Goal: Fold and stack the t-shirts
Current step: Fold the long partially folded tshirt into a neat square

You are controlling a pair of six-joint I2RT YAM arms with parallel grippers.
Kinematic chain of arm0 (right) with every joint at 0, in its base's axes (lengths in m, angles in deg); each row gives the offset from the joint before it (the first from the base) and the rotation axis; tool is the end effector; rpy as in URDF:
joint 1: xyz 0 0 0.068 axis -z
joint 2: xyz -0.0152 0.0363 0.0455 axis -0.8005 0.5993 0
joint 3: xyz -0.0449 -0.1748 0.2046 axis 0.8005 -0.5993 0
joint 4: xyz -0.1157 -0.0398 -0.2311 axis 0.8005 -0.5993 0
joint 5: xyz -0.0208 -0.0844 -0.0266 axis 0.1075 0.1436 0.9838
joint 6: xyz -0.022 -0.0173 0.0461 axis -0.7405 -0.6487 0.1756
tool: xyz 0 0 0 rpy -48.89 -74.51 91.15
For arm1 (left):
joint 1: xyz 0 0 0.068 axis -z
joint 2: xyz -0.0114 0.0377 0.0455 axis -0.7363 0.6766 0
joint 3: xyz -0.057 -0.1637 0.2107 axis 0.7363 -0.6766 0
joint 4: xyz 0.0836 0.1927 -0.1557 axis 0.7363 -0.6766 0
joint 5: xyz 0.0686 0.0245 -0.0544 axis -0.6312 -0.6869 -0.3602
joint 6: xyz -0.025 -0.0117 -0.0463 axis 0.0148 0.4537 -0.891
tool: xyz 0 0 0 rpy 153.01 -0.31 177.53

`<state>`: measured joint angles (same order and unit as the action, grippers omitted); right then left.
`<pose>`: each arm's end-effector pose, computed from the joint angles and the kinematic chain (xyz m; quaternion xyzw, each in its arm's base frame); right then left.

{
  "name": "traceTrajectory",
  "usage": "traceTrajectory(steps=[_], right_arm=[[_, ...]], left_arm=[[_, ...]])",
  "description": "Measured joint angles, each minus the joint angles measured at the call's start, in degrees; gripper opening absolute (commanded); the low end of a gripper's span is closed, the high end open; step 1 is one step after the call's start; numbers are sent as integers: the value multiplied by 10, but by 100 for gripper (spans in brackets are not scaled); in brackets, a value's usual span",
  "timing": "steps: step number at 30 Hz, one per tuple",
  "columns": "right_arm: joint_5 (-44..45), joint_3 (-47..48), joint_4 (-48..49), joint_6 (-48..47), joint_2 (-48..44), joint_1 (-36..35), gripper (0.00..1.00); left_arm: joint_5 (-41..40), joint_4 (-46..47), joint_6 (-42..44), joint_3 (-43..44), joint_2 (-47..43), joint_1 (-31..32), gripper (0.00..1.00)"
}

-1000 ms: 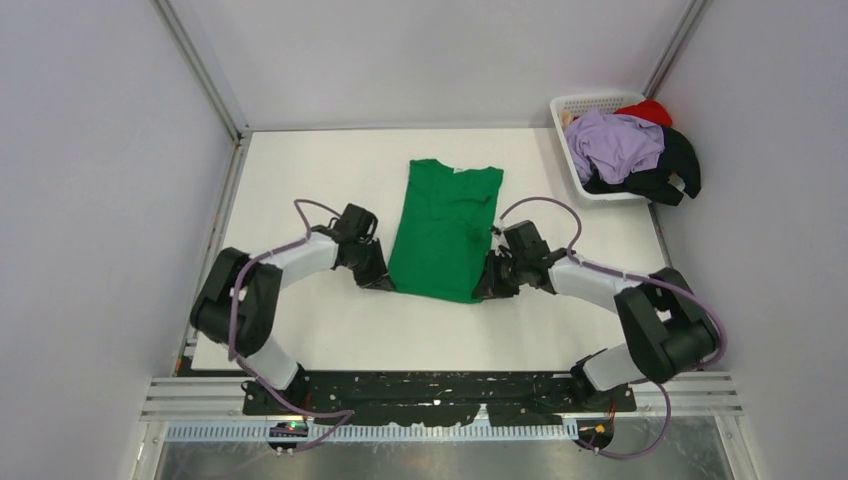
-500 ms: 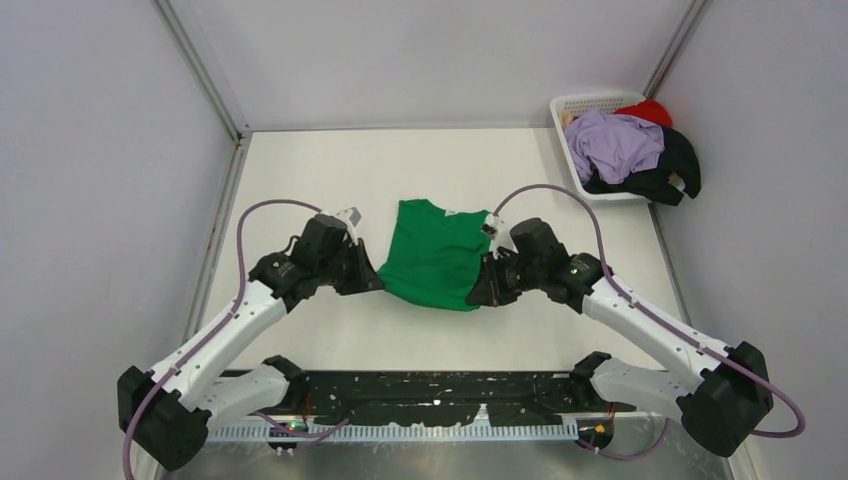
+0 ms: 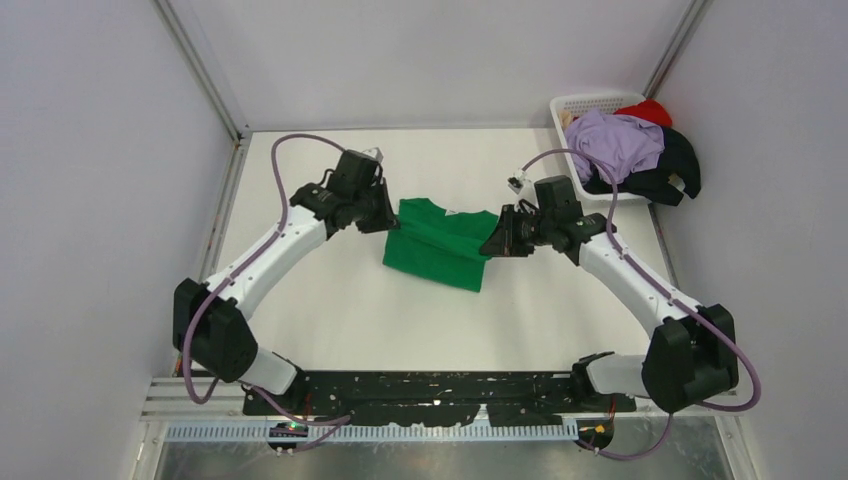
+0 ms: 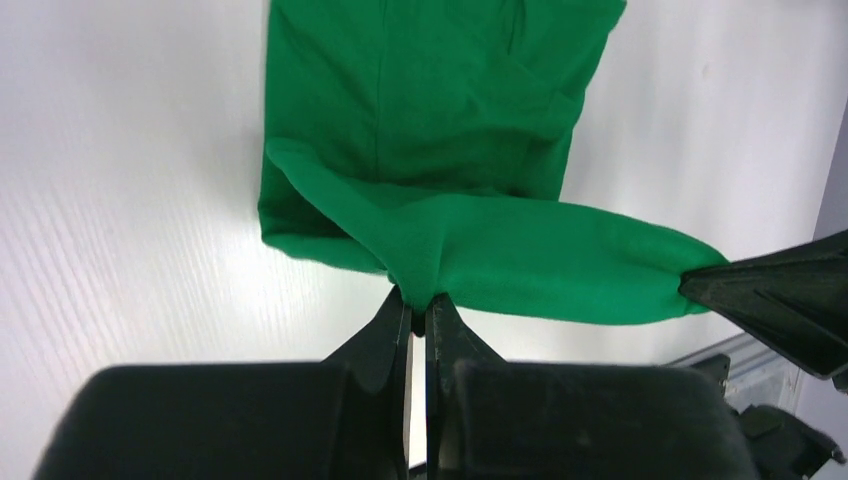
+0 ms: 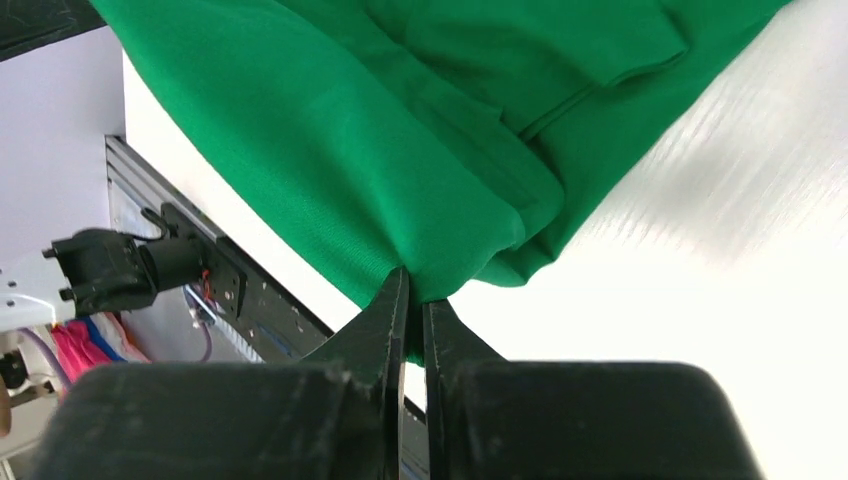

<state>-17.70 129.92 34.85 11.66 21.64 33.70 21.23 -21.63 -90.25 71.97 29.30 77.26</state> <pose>0.2420 0.1041 0.2646 -0.0783 0.9018 0.3450 0.2481 0.2671 -0.1561 0.3140 -0.0461 0.9315 -0.2254 0.2819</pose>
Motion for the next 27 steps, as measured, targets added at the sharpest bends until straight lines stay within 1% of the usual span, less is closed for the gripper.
traceTrajectory(steps=[7,13,17,18,20,21,23,24,25,27], right_arm=[[-12,51,29,0,89,37,9],[-12,76,51,1,151,54,10],[-10,90,64,0,180,61,12],[-9,93,69,1,189,63,16],[-7,101,78,1,208,66,18],[-5,103,84,3,216,67,18],[2,107,97,4,234,70,19],[7,110,104,5,242,72,23],[13,114,109,8,251,74,28],[27,125,121,15,268,79,32]], left_arm=[[-22,-2,5,108,129,-23,0],[-24,-2,14,157,210,-33,0],[-19,-9,17,196,259,-38,0],[-19,-9,18,205,269,-40,0],[-17,-14,23,229,289,-43,0],[-15,-18,27,240,299,-45,3],[-12,-28,35,266,320,-49,18],[-10,-33,41,279,332,-51,27],[-7,-37,46,292,343,-52,33],[-1,-44,59,316,367,-56,50]])
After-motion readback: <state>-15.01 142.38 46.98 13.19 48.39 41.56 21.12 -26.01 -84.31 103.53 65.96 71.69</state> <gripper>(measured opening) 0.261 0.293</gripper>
